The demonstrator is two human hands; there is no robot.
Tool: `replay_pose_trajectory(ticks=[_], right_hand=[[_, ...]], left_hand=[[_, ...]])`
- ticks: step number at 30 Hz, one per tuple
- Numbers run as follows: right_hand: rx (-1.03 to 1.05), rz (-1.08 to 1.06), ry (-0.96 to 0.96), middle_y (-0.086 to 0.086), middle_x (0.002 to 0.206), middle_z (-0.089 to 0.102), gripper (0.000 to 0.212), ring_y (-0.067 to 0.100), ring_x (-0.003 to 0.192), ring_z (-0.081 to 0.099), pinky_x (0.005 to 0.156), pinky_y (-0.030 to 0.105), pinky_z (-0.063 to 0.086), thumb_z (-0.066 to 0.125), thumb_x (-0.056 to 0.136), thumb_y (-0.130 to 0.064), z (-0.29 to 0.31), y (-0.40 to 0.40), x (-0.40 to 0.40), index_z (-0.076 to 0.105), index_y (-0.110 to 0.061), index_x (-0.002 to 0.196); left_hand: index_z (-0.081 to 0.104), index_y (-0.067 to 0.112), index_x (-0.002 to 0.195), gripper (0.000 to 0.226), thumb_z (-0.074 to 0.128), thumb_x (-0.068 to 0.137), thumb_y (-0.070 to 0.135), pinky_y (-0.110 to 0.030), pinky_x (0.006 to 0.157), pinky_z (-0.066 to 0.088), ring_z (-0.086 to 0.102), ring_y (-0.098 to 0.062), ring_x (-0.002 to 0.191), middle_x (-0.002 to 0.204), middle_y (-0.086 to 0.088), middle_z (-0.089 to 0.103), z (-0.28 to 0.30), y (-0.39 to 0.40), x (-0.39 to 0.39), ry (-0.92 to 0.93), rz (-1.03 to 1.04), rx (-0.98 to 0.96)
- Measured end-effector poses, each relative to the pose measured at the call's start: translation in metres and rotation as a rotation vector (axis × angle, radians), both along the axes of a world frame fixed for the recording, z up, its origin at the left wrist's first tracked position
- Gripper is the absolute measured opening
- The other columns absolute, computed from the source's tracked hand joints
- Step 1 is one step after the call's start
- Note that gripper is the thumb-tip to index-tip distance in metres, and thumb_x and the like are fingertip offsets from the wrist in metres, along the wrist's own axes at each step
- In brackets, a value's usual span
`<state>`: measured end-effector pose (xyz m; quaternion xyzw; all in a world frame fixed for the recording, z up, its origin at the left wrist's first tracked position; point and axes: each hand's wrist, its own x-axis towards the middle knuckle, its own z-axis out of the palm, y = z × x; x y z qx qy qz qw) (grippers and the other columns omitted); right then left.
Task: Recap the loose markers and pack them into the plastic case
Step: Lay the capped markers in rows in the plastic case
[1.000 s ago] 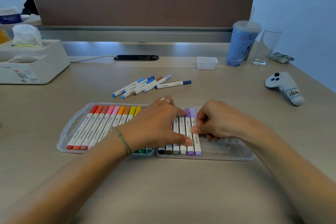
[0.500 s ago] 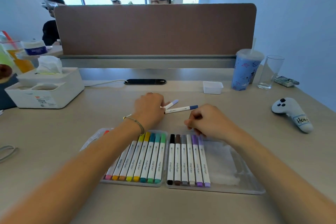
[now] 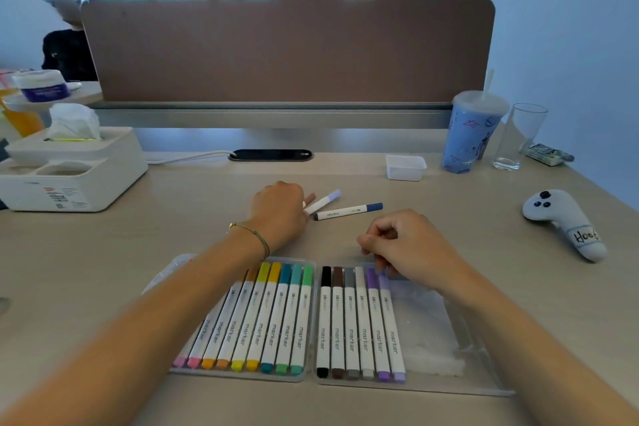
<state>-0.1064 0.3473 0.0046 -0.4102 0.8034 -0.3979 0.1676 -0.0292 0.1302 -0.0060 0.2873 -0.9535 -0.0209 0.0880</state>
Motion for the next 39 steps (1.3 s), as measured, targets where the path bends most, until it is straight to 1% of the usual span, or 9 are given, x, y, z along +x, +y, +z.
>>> replay_pose_trajectory(ticks=[3,6,10,14,24,28,32,36,39], right_hand=[[0.019,-0.015,0.014,0.0,0.056,0.067,0.029,0.007,0.05,0.06,0.057,0.021,0.05,0.068,0.097,-0.026,0.003,-0.004,-0.007,0.073,-0.017,0.07],[0.055,-0.023,0.069,-0.002,0.06,0.068,0.025,0.009,0.057,0.062,0.064,0.025,0.053,0.067,0.097,-0.026,0.009,-0.02,-0.017,0.074,-0.021,0.073],[0.102,0.01,0.231,-0.006,0.081,0.07,0.012,0.013,0.077,0.065,0.077,0.029,0.054,0.067,0.096,-0.021,0.013,-0.059,-0.027,0.076,-0.021,0.09],[0.159,0.05,0.395,-0.005,0.091,0.068,0.009,0.012,0.084,0.062,0.071,0.025,0.048,0.067,0.095,-0.018,0.006,-0.106,-0.028,0.076,-0.019,0.097],[0.338,0.136,0.716,-0.004,0.098,0.067,0.02,0.016,0.088,0.062,0.077,0.029,0.056,0.067,0.09,-0.009,0.008,-0.188,-0.035,0.077,-0.024,0.099],[0.486,0.332,0.857,-0.005,0.092,0.07,0.018,0.014,0.082,0.058,0.064,0.023,0.043,0.073,0.086,-0.011,0.014,-0.203,-0.039,0.079,-0.025,0.093],[0.533,0.439,0.964,-0.003,0.092,0.068,0.014,0.016,0.084,0.058,0.063,0.023,0.038,0.072,0.087,-0.011,0.018,-0.207,-0.04,0.076,-0.022,0.094],[0.609,0.497,0.99,-0.001,0.091,0.063,0.005,0.019,0.082,0.057,0.06,0.026,0.036,0.066,0.093,-0.017,0.02,-0.203,-0.045,0.069,-0.02,0.094],[0.563,0.434,0.89,-0.001,0.094,0.062,0.005,0.021,0.086,0.056,0.067,0.032,0.044,0.061,0.097,-0.026,0.023,-0.188,-0.051,0.064,-0.022,0.096]], left_hand=[[0.067,0.016,0.096,0.017,0.062,0.097,0.032,-0.028,0.07,0.051,0.059,-0.016,0.078,0.094,-0.002,0.064,0.01,-0.008,0.011,0.139,-0.013,0.26],[0.063,0.017,0.09,0.012,0.063,0.097,0.026,-0.023,0.062,0.049,0.061,-0.011,0.07,0.083,0.001,0.066,0.027,-0.019,0.031,0.231,0.006,0.516],[0.067,0.009,0.101,0.009,0.064,0.097,0.016,-0.016,0.051,0.051,0.064,-0.009,0.058,0.085,-0.008,0.073,0.042,-0.035,0.056,0.252,0.043,0.767],[0.069,0.012,0.111,0.016,0.064,0.096,0.017,-0.014,0.049,0.048,0.062,-0.008,0.058,0.087,-0.007,0.072,0.045,-0.051,0.068,0.228,0.08,0.788],[0.066,0.013,0.098,0.015,0.06,0.098,0.027,-0.02,0.051,0.042,0.059,-0.011,0.061,0.075,-0.004,0.066,0.046,-0.066,0.079,0.15,0.112,0.78],[0.066,0.017,0.097,0.014,0.061,0.098,0.03,-0.017,0.049,0.043,0.058,-0.008,0.058,0.073,0.0,0.065,0.042,-0.069,0.075,0.134,0.124,0.762],[0.067,0.018,0.091,0.013,0.064,0.096,0.031,-0.018,0.051,0.046,0.06,-0.009,0.056,0.07,0.0,0.068,0.04,-0.076,0.078,0.143,0.129,0.754],[0.069,0.016,0.092,0.017,0.065,0.096,0.032,-0.019,0.05,0.046,0.059,-0.011,0.054,0.07,-0.003,0.069,0.04,-0.08,0.082,0.176,0.134,0.754],[0.07,0.015,0.093,0.018,0.066,0.095,0.032,-0.017,0.045,0.043,0.059,-0.009,0.051,0.066,-0.002,0.068,0.04,-0.08,0.083,0.203,0.133,0.742]])
